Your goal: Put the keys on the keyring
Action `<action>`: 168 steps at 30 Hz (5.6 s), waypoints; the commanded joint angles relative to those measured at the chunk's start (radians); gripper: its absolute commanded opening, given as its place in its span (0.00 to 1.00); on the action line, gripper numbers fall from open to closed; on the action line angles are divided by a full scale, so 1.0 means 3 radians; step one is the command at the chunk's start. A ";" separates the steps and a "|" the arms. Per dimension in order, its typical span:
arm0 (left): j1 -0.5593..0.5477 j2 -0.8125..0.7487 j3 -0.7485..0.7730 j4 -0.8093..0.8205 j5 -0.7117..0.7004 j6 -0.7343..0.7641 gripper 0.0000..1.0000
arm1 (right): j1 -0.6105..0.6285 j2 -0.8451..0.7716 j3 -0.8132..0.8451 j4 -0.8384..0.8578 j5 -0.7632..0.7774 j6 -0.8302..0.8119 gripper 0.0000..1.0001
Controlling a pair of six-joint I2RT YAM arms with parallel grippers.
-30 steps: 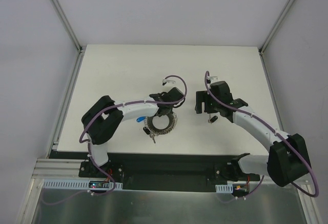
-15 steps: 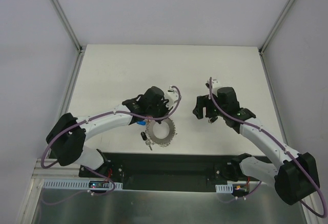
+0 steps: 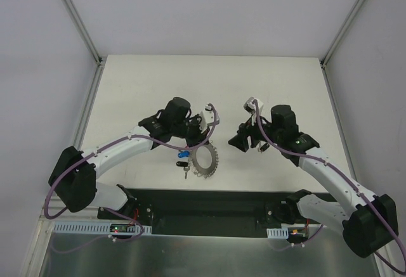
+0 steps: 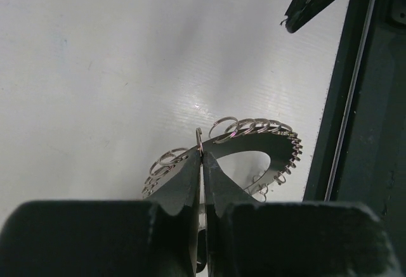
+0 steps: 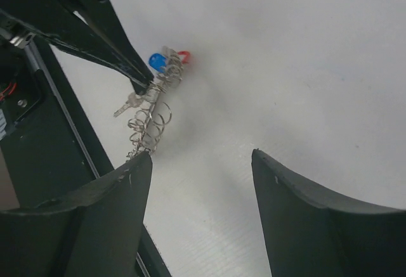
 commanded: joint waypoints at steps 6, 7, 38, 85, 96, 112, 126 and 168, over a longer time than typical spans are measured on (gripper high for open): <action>0.0010 -0.0277 0.0221 -0.0028 0.0444 0.0302 0.00 | 0.0145 0.0405 0.0451 0.0175 -0.0829 -0.0568 0.60; 0.0015 -0.0282 0.0221 -0.0028 0.0465 0.0312 0.00 | 0.0165 0.0441 0.0476 0.0175 -0.0875 -0.0645 0.59; 0.0112 -0.0425 0.0252 0.0227 0.0889 0.0021 0.00 | 0.0354 0.0891 0.0656 0.0579 -0.1315 -0.0809 0.32; 0.0291 -0.0425 -0.0213 0.1076 0.1171 -0.0363 0.20 | 0.0400 0.0687 0.0937 0.0048 -0.1162 -0.0794 0.01; 0.0291 -0.0333 -0.0121 0.1071 0.1293 -0.0393 0.15 | 0.0436 0.0738 0.0998 -0.0050 -0.1167 -0.0845 0.01; 0.0296 -0.0236 -0.0034 0.0769 0.1141 -0.0301 0.00 | 0.0441 0.0723 0.1044 -0.0131 -0.0973 -0.0768 0.25; 0.0628 -0.0890 -0.0361 0.0698 0.0833 -0.0593 0.00 | -0.0039 0.0411 0.0850 -0.1174 0.1163 0.0360 0.52; 0.0669 -0.1683 -0.0679 0.0411 0.0322 -0.0455 0.00 | 0.0145 0.0810 -0.0229 -0.0575 0.2934 0.1702 0.01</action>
